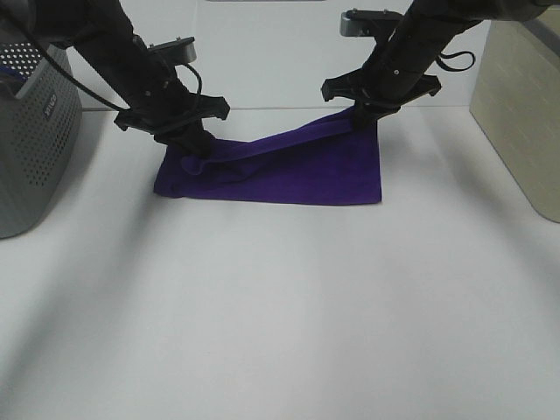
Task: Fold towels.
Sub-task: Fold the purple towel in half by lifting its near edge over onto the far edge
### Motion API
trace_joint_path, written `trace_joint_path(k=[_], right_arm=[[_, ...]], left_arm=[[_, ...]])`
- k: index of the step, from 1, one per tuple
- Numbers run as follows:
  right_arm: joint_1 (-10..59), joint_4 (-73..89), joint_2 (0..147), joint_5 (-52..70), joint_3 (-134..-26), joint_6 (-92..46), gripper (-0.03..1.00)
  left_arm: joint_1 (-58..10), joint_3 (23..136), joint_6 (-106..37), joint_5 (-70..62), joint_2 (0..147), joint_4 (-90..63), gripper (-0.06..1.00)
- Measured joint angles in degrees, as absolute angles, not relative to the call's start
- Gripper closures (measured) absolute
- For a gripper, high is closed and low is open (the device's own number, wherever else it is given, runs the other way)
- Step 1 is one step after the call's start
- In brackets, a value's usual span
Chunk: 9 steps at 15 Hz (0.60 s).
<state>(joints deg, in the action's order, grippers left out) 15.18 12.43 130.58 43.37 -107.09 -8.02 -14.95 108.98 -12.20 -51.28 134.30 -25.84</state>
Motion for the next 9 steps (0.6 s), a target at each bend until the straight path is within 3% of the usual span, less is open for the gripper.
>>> trace_joint_path(k=[9], right_arm=[[15.2,12.2,133.0,43.6,-109.2,-8.0,0.92]], left_arm=[[-15.0,113.2,-12.7,-43.2,139.1,-23.4,0.93]])
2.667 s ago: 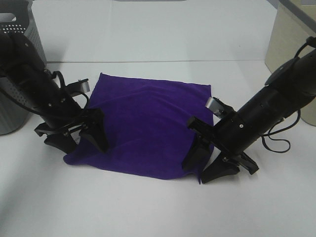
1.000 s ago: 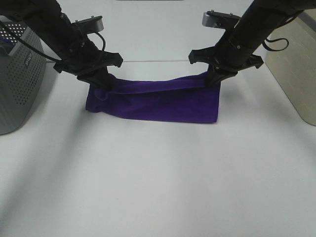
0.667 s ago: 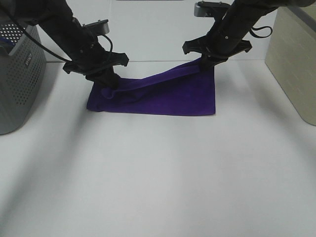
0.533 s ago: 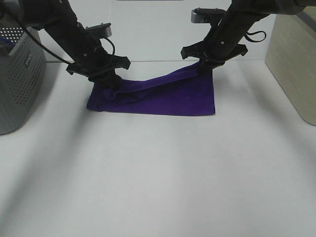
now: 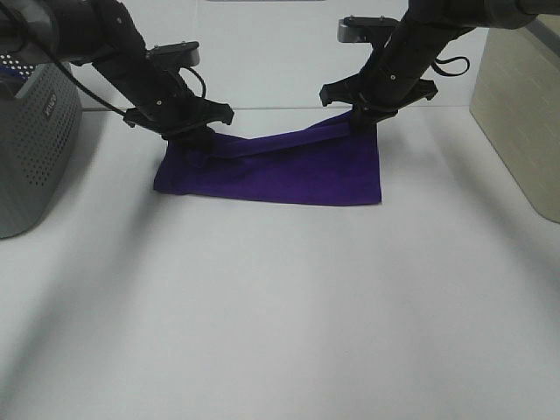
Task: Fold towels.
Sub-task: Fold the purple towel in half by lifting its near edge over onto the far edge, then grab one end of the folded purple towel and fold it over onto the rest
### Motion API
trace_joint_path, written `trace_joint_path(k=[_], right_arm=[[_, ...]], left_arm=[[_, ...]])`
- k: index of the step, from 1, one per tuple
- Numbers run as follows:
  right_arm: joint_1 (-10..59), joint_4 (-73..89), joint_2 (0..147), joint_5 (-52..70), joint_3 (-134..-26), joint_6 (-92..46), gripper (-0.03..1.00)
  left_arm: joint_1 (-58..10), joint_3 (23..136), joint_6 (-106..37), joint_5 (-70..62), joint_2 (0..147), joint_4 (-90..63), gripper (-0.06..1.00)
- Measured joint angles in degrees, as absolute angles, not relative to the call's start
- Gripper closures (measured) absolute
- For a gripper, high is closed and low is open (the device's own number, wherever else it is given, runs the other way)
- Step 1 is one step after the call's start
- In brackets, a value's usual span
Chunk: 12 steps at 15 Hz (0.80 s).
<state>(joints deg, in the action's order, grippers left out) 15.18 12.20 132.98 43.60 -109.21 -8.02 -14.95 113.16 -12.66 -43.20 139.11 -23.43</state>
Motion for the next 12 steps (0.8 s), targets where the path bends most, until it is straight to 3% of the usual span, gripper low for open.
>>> trace_joint_path(k=[2,4,7,8,10,12], right_arm=[[15.2,12.2,133.8,44.7,-109.3,-8.0,0.88],[15.2,12.2,134.8,45.0,-109.3,-8.0,0.79],[15.2,10.8,134.8,45.0,-109.3,-8.0,0.36],[15.2,10.5,134.8,45.5,-109.3,-8.0,0.24],[15.2,9.3,133.8,47.4,-109.3,-8.0,0.15],[15.2,9.2,130.5,51.5,-109.3,-8.0,0.13]], left_arm=[[-15.0,113.2,-12.7,-41.8,139.2,-23.0,0.84],[-15.0,113.2,-12.7,-40.4,139.2,-21.9,0.64],[-15.0,113.2,-11.6,-40.5,139.2,-19.9,0.28],[-14.9,113.3,-11.3,-42.1,139.2,-19.9,0.21],[-14.9,115.8,-11.3,-48.2,139.2,-18.8,0.18],[-14.8,120.5,-10.3,-55.7,139.2,-15.9,0.17]])
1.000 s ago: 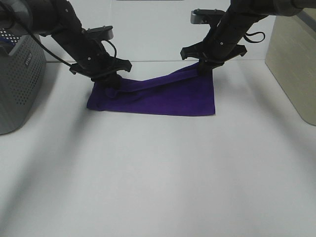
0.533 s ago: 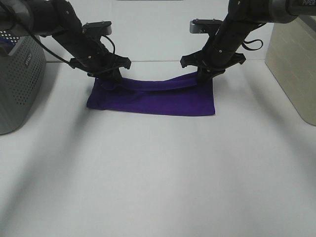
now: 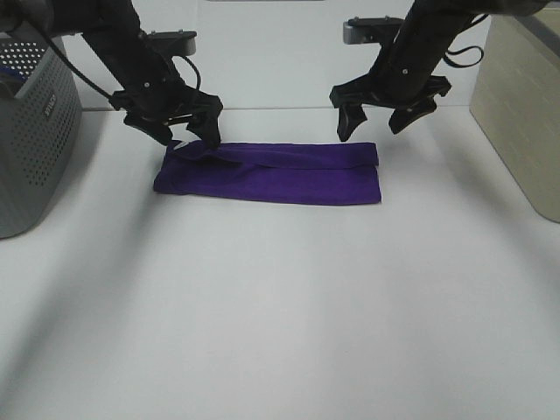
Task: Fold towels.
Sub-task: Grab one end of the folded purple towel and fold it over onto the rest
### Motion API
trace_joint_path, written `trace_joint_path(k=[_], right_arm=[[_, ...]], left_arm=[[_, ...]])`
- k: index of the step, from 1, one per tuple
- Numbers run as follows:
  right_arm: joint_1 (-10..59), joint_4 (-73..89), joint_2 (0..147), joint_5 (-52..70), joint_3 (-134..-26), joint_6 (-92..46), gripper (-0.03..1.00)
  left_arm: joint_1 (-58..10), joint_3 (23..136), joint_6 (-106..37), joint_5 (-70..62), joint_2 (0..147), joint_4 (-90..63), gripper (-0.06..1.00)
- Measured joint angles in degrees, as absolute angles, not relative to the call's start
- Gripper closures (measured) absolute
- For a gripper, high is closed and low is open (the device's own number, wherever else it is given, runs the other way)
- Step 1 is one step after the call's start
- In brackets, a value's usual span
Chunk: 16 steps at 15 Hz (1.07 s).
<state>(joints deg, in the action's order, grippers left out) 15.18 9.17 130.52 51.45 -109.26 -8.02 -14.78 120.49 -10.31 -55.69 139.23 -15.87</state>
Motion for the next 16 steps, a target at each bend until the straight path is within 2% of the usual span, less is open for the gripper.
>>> trace_joint_path(k=[2,6,10,16], right_arm=[[15.2,9.2,127.4,57.8,-109.3,-8.0,0.14],[15.2,9.8,126.2,67.9,-109.4,-7.9,0.14],[15.2,11.2,126.2,68.4,-109.4,-7.9,0.14],[15.2,11.4,126.2,68.4,-109.4,-7.9,0.14]], left_arm=[[-13.6,122.8,-9.3,-60.4,139.2,-14.4,0.17],[-6.8,123.1,-10.6,-64.4,140.8,-19.7,0.17],[-3.3,123.1,-16.0,-65.6,144.8,-30.7,0.18],[-2.3,123.9,-17.3,-65.9,148.1,-35.3,0.19]])
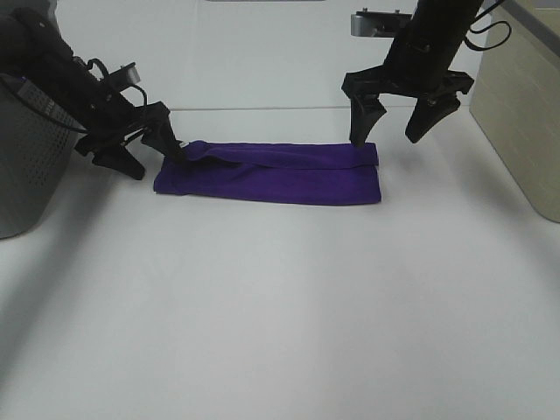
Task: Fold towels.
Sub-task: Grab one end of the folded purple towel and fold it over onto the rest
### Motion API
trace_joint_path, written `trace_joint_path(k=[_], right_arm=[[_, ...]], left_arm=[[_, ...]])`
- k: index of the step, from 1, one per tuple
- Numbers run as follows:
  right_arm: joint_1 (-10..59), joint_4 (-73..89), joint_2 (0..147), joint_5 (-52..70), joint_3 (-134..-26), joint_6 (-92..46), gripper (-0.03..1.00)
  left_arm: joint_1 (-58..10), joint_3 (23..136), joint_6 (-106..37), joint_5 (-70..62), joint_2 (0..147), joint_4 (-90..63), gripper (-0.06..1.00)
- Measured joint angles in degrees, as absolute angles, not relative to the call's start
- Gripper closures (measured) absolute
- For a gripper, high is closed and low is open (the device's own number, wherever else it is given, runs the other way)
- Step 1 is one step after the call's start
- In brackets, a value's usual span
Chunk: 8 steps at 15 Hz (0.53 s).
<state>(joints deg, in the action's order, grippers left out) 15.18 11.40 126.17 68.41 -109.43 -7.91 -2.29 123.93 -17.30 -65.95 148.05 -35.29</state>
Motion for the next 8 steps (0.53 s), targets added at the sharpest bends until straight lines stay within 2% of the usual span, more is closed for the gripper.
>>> trace_joint_path(k=[7,8], right_arm=[[15.2,15.0,126.2,69.0,-109.4,-7.8,0.14],[15.2,15.1,126.2,69.6,-109.4,-7.8,0.14]], left_arm=[[-7.7,126.3,-17.4,-65.4,150.8,-40.7,0.21],[-8.5,127.0,-17.4,-65.4,151.3,-40.7,0.26]])
